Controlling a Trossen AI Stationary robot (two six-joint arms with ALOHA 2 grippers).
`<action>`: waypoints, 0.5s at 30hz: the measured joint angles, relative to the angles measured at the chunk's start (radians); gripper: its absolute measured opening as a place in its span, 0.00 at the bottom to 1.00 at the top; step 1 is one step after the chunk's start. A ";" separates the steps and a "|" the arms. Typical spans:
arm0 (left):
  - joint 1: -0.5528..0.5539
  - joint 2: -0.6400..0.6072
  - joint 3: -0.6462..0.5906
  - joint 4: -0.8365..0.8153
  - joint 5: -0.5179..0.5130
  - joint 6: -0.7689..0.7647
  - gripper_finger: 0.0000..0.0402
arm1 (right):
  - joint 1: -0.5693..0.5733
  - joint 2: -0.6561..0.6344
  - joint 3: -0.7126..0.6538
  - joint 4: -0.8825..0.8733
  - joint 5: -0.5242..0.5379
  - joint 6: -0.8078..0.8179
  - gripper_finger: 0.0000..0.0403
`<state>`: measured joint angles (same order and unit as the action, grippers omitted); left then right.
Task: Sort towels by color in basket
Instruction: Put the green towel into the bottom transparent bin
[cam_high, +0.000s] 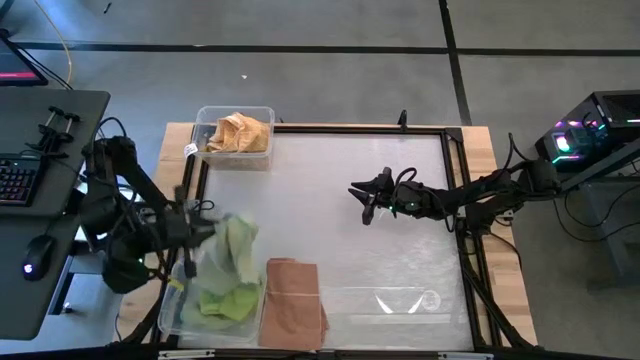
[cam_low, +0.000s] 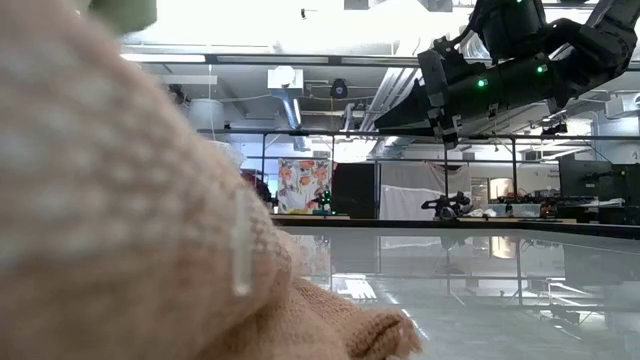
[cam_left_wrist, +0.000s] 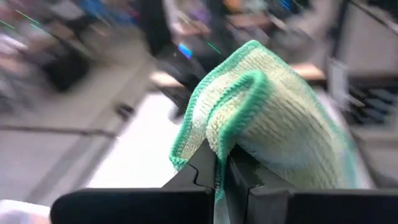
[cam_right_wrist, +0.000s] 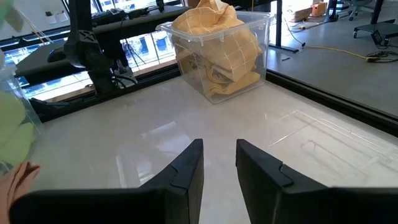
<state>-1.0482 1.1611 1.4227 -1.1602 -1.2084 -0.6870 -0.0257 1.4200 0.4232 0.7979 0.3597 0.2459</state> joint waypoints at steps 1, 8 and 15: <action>0.001 0.006 0.000 0.000 0.070 -0.014 0.00 | 0.000 0.000 0.000 0.000 0.000 -0.001 0.22; -0.042 0.071 0.013 0.034 0.436 -0.112 0.00 | 0.000 0.000 0.000 0.000 0.000 -0.003 0.22; -0.137 0.135 0.121 0.041 0.490 -0.274 0.00 | -0.006 0.000 0.000 0.000 0.001 -0.003 0.22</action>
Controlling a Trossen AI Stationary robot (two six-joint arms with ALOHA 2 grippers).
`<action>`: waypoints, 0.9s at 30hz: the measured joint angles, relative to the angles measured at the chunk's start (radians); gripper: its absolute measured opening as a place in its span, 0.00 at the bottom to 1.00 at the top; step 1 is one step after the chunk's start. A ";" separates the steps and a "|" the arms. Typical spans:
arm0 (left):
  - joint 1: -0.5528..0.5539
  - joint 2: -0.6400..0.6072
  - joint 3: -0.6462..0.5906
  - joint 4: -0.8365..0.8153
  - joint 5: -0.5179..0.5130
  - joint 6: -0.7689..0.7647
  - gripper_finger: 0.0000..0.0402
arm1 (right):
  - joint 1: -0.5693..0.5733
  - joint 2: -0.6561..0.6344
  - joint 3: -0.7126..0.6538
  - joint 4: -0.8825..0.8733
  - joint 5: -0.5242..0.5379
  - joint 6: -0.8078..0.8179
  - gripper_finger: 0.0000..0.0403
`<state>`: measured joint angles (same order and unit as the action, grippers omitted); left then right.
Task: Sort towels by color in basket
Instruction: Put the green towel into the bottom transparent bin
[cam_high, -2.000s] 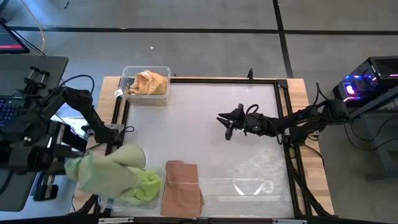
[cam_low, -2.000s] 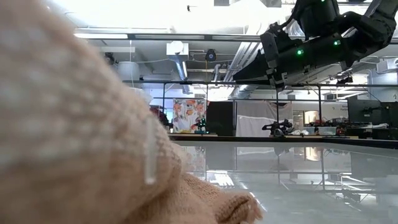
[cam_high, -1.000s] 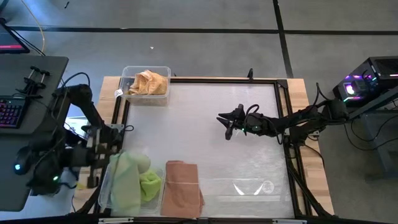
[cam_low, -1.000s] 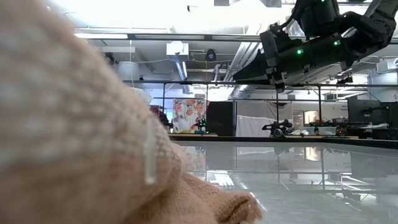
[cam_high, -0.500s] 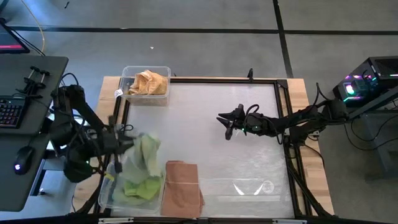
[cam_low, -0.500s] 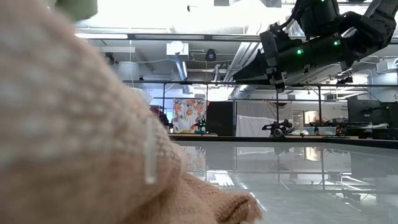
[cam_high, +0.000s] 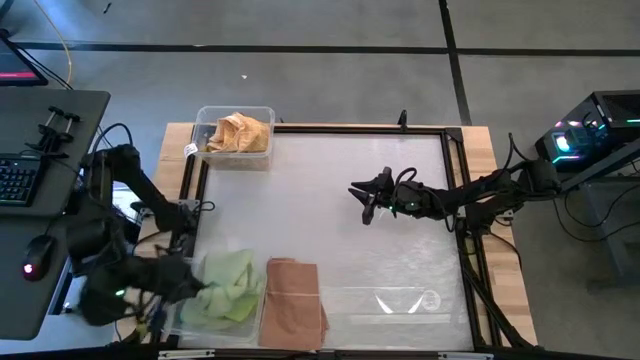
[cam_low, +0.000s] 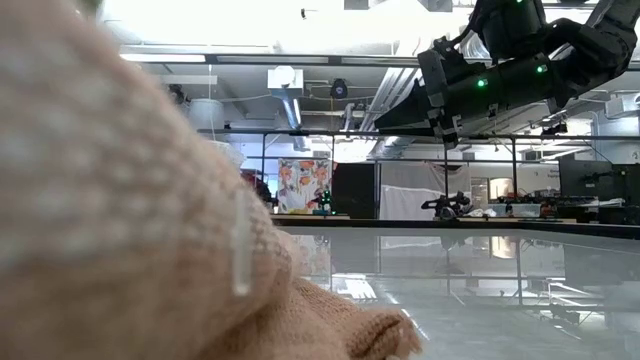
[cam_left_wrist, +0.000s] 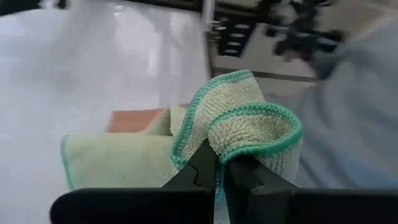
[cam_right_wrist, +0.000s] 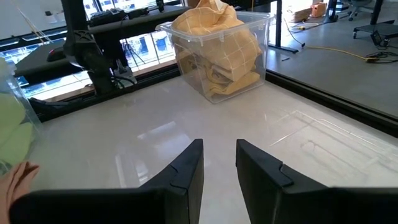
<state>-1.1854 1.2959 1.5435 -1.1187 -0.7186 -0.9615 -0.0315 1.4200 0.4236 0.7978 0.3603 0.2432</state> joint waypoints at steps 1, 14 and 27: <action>-0.015 0.008 0.022 0.001 0.000 -0.004 0.00 | -0.002 0.000 0.000 0.000 0.000 0.001 0.22; -0.105 0.087 0.211 -0.090 -0.111 0.059 0.00 | -0.008 0.000 0.000 0.000 0.000 0.003 0.22; -0.057 0.039 -0.058 -0.371 -0.002 -0.578 0.00 | -0.008 0.000 0.000 -0.002 0.000 0.000 0.22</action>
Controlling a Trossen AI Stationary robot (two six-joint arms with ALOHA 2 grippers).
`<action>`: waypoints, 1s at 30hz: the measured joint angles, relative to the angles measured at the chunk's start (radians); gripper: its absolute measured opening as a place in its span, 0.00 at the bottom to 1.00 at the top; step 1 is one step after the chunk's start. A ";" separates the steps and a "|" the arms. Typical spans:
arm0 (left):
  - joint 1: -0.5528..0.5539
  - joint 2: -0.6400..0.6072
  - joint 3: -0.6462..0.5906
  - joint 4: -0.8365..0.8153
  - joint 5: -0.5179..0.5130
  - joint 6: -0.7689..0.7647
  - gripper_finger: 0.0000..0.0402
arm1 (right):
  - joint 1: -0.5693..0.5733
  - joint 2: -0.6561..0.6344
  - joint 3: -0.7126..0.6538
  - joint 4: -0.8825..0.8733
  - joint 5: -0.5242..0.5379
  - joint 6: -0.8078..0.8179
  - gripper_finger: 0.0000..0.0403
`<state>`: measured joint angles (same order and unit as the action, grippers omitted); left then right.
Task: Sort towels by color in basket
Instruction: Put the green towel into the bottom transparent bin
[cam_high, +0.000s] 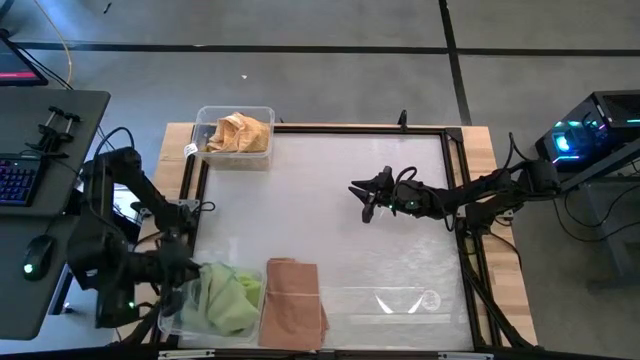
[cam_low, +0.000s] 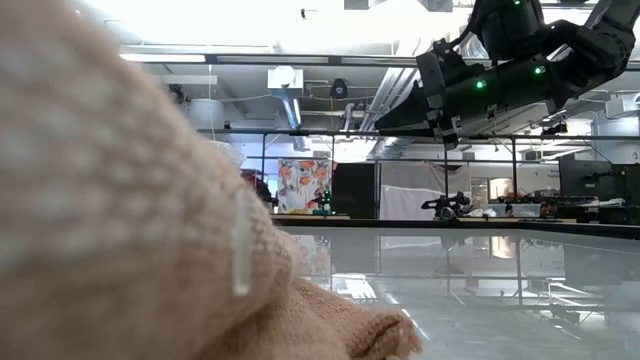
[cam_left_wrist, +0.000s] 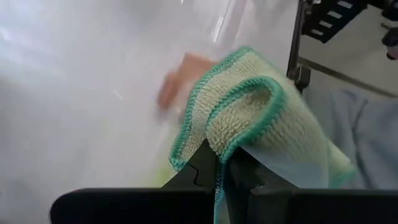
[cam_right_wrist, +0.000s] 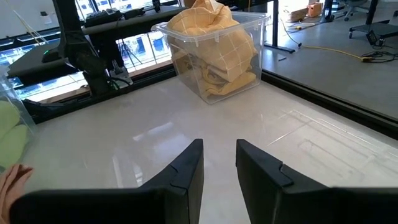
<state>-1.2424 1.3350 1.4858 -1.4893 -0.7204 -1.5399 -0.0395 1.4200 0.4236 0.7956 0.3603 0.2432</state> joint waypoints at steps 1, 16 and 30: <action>-0.004 -0.004 -0.033 0.035 0.021 -0.040 0.00 | 0.000 0.000 0.000 0.000 0.000 0.000 0.22; 0.040 -0.016 -0.230 0.143 0.303 -0.332 0.00 | 0.000 0.000 0.000 0.002 0.004 -0.024 0.22; 0.363 -0.018 -0.262 0.222 0.592 0.118 0.17 | 0.000 0.000 0.000 0.003 0.005 -0.023 0.22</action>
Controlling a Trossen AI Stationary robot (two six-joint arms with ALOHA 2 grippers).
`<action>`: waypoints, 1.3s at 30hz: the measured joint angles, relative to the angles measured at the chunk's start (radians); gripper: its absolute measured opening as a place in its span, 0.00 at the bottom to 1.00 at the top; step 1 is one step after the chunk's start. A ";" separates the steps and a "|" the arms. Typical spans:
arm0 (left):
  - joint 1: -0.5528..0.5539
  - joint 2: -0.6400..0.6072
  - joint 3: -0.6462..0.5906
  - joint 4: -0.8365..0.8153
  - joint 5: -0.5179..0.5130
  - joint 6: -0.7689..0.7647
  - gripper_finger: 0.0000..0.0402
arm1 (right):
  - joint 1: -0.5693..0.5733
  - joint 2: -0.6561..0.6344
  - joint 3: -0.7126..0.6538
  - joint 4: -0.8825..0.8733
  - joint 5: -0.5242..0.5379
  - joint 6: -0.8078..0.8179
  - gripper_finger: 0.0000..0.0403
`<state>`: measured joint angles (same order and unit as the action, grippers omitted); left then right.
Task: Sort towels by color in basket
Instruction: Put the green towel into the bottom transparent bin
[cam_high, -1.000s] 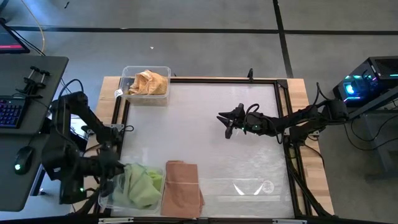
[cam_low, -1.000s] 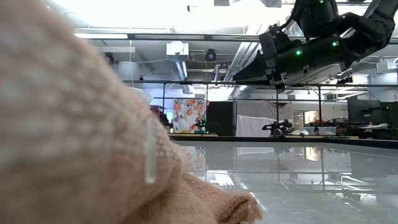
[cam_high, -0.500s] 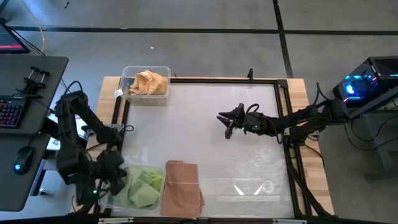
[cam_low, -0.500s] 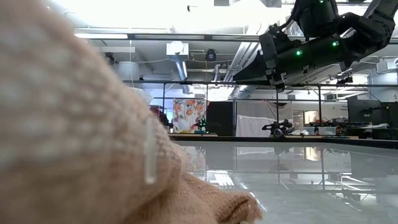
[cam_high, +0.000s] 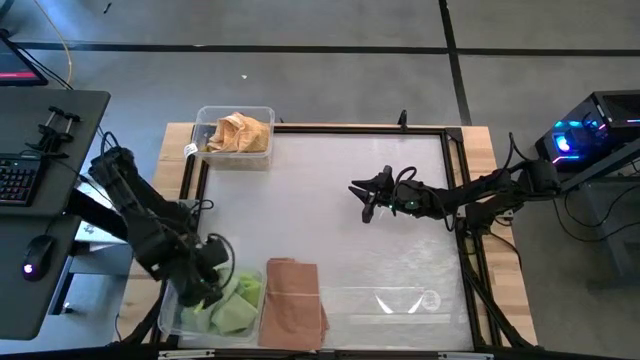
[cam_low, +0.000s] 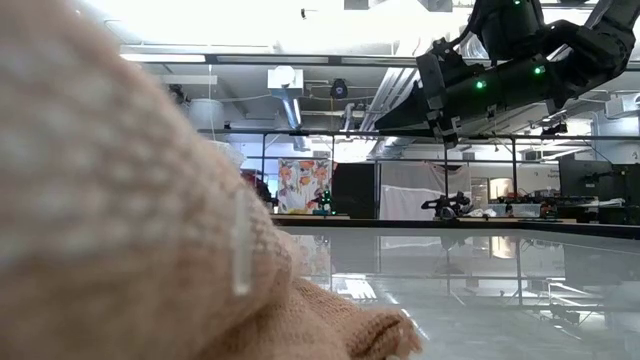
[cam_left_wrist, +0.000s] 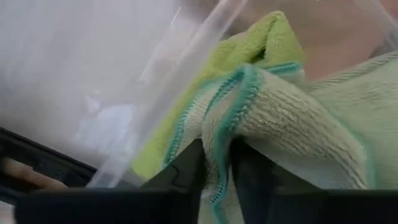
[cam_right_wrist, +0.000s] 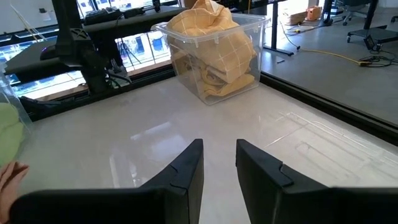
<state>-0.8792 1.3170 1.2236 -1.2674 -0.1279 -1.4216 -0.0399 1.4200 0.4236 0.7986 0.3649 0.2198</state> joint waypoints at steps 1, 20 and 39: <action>0.016 0.000 0.000 -0.010 0.018 0.024 0.20 | 0.000 0.000 0.000 0.000 0.000 0.000 0.22; 0.050 -0.194 0.080 0.093 0.043 -0.027 0.39 | -0.037 0.000 0.000 0.031 0.001 -0.071 0.22; 0.039 0.241 0.067 0.147 0.087 0.162 0.05 | -0.061 0.000 0.000 0.037 -0.002 -0.104 0.22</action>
<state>-0.8397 1.5580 1.2903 -1.1208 -0.0414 -1.2592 -0.1005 1.4200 0.4236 0.8360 0.3631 0.1154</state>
